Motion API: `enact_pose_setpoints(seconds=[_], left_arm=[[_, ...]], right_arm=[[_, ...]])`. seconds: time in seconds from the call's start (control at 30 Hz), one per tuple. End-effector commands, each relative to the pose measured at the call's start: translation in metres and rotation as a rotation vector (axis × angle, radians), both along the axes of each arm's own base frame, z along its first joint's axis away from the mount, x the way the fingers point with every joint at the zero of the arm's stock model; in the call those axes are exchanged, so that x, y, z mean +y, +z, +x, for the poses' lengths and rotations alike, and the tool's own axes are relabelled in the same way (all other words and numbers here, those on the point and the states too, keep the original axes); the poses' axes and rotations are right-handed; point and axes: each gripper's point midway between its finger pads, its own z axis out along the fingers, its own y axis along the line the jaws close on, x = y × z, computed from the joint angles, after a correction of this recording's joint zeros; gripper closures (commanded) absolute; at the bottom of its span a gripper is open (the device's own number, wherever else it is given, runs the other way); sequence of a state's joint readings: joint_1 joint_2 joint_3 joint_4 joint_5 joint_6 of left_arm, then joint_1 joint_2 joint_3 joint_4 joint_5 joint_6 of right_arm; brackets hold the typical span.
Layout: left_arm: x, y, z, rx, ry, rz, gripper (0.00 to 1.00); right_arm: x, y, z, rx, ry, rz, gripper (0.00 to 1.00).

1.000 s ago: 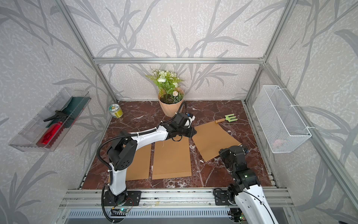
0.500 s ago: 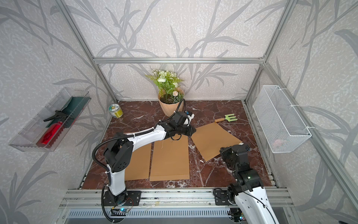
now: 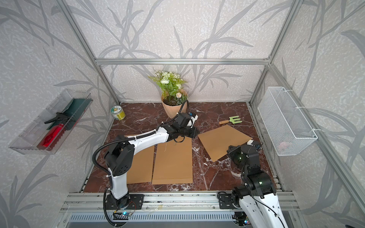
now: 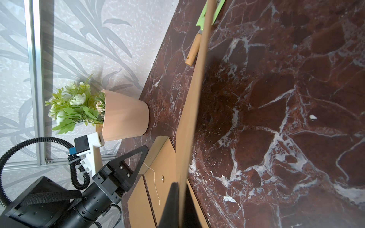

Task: Open the file bag
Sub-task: Pick up the file bag from the center of the board.

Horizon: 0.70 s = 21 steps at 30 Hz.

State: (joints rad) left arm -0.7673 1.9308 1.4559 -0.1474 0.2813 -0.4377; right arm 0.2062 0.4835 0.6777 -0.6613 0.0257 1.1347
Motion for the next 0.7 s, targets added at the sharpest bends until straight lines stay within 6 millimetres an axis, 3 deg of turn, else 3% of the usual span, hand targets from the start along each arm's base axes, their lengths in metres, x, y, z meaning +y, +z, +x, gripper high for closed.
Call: enact_pose_setpoints(seconds=[0.0, 0.4, 0.67], left_arm=[[0.001, 0.049, 0.007, -0.08, 0.005, -0.053, 0.81], [0.002, 0.086, 0.006, -0.088, -0.002, -0.113, 0.79], [0.012, 0.107, 0.019, -0.064, 0.052, -0.166, 0.72]], right_arm=[[0.003, 0.017, 0.007, -0.041, 0.057, -0.082, 1.0], [0.015, 0.067, 0.008, -0.083, 0.22, -0.219, 1.0], [0.027, 0.102, 0.012, -0.137, 0.332, -0.293, 1.0]])
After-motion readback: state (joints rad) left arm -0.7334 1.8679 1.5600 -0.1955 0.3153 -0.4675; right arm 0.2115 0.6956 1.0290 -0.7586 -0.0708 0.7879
